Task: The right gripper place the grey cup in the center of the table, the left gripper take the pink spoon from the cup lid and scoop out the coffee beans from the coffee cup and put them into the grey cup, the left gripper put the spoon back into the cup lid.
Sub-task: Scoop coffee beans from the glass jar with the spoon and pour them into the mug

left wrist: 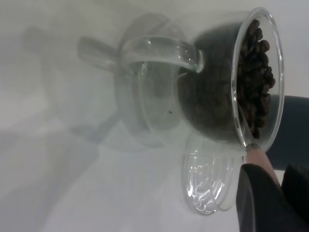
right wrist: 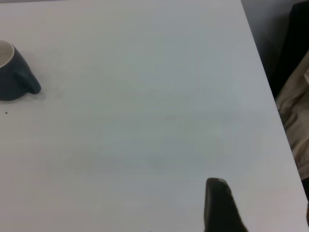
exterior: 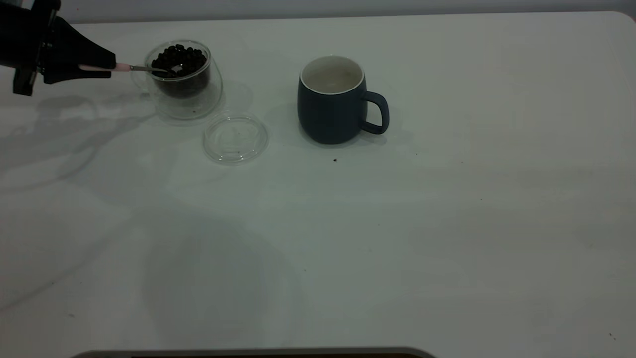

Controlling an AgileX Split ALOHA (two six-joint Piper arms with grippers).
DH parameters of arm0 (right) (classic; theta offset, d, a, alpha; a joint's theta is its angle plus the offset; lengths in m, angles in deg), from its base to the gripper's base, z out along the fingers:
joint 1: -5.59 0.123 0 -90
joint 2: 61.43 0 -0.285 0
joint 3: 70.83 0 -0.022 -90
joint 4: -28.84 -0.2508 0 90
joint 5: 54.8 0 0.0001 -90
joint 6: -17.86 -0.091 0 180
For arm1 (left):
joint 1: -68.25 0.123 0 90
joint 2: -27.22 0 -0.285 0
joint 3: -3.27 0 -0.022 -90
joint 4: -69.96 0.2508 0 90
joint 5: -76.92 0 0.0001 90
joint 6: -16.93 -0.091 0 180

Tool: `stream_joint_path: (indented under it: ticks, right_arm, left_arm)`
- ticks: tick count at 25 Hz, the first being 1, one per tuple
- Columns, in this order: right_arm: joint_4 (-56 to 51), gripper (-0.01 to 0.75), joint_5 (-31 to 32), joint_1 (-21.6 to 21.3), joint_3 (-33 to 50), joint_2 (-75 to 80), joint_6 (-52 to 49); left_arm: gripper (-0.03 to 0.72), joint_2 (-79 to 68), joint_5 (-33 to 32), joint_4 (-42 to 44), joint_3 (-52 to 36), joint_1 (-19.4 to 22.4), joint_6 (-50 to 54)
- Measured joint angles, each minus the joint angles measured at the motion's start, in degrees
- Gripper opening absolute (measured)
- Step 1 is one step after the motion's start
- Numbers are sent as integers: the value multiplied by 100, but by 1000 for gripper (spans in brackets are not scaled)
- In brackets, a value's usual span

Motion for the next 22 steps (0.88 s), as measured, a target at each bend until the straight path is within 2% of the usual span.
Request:
stream_joint_path:
  ticks: [3,11,22]
  right_arm:
    - [0,457,0,0,0,0,0]
    - [0,457,0,0,0,0,0]
    - [0,457,0,0,0,0,0]
  left_arm:
    - [127,-11,-43,-18,0,34,-5]
    - [127,-11,-346,-30,0,439,1]
    - [127,-11,-843,-54,0,456,1]
